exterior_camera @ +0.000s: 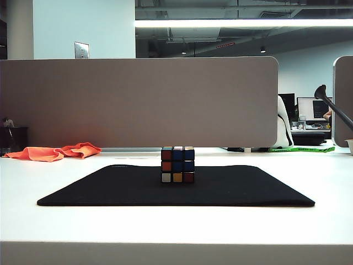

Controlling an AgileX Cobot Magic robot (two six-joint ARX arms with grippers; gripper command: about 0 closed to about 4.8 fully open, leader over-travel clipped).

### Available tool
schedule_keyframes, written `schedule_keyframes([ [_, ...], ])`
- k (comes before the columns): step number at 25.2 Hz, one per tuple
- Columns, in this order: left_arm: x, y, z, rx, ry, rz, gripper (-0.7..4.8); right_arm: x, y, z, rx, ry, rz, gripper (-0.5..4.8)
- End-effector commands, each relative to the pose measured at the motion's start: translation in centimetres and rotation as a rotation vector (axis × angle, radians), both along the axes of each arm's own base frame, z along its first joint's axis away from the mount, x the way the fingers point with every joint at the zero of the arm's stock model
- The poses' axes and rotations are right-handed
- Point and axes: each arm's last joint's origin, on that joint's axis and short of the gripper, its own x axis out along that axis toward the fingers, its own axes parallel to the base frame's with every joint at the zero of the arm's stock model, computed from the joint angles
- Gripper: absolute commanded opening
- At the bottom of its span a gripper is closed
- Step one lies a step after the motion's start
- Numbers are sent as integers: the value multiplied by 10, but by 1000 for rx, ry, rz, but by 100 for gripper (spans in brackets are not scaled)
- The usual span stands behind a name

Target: Pick up the cube on the right side of the mouse pad, then place it in the center of the mouse pad.

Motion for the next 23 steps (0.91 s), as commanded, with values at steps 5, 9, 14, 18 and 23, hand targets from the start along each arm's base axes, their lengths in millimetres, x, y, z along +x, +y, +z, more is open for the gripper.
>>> schedule_keyframes([
  [5, 0, 0, 2, -3, -14, -4, -6, 0, 0, 0, 22, 1, 6, -5],
  [9, 0, 0, 2, -4, -14, -4, -6, 0, 0, -2, 38, 19, 14, -5],
  [14, 0, 0, 2, -42, -13, -6, -6, 0, 1, -2, 44, 19, 45, -5],
  [18, 0, 0, 2, -41, -14, -6, -5, 0, 1, -2, 45, 22, 45, -5],
  [23, 0, 0, 2, -44, -14, -6, -5, 0, 1, -2, 75, 24, 42, -5],
])
